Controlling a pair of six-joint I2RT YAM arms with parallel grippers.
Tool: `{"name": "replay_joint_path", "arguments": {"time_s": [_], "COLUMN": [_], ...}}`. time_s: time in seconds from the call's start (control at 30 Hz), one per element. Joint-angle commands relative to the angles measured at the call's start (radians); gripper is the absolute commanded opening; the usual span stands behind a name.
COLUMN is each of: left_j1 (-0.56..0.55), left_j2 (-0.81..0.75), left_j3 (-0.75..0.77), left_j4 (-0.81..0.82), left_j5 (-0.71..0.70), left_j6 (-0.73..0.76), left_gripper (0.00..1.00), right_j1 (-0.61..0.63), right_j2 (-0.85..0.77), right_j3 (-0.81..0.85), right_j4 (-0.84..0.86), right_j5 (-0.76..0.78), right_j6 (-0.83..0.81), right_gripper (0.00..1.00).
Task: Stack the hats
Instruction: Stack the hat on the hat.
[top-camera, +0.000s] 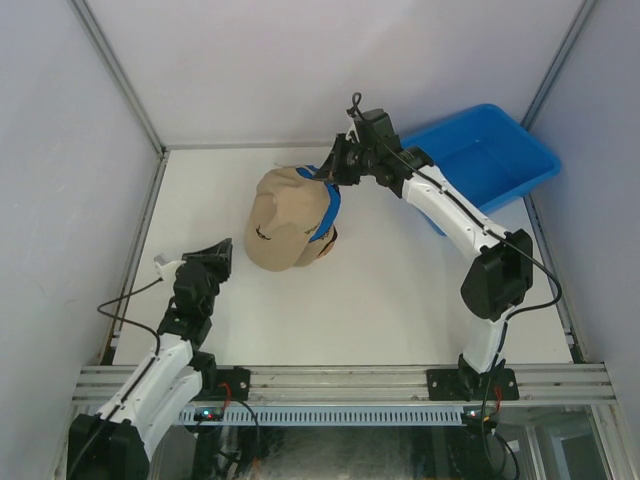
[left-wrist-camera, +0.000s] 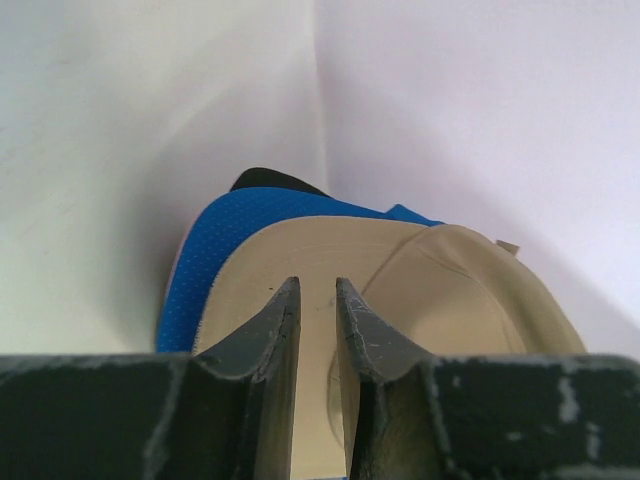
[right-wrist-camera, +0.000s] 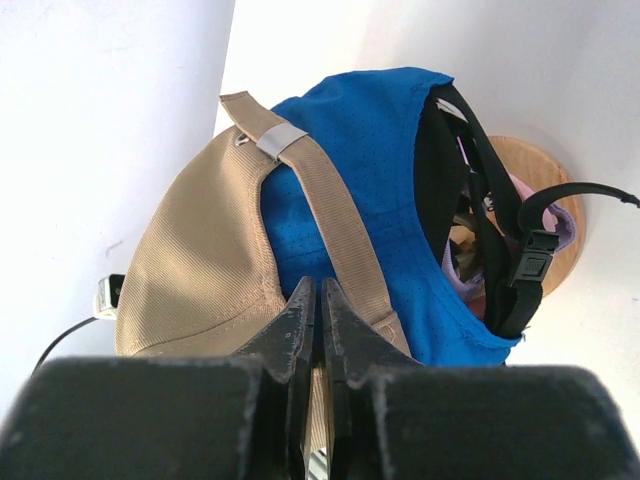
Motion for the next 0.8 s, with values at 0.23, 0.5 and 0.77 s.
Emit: {"name": "replay_joint_path", "arguments": {"time_s": [0.23, 0.5, 0.77], "left_j1": [-0.003, -0.003, -0.004], "left_j2": [0.131, 0.219, 0.354], "left_j3": [0.114, 0.245, 0.461], "left_j4": [0.069, 0.111, 0.115], "left_j5": [0.076, 0.175, 0.338], "left_j6": [0.041, 0.148, 0.248], "left_gripper": [0.32, 0.38, 0.43], "right_j1": [-0.013, 0.002, 0.038], "right_j2": [-0.084, -0.112, -0.104], "right_j3": [-0.009, -0.008, 0.014], "right_j4": [-0.016, -0.053, -0.080], "right_j5": [0.079, 0.151, 0.209], "right_j6": [-0.073, -0.123, -0.157], "right_gripper": [0.00, 0.00, 0.00]}}
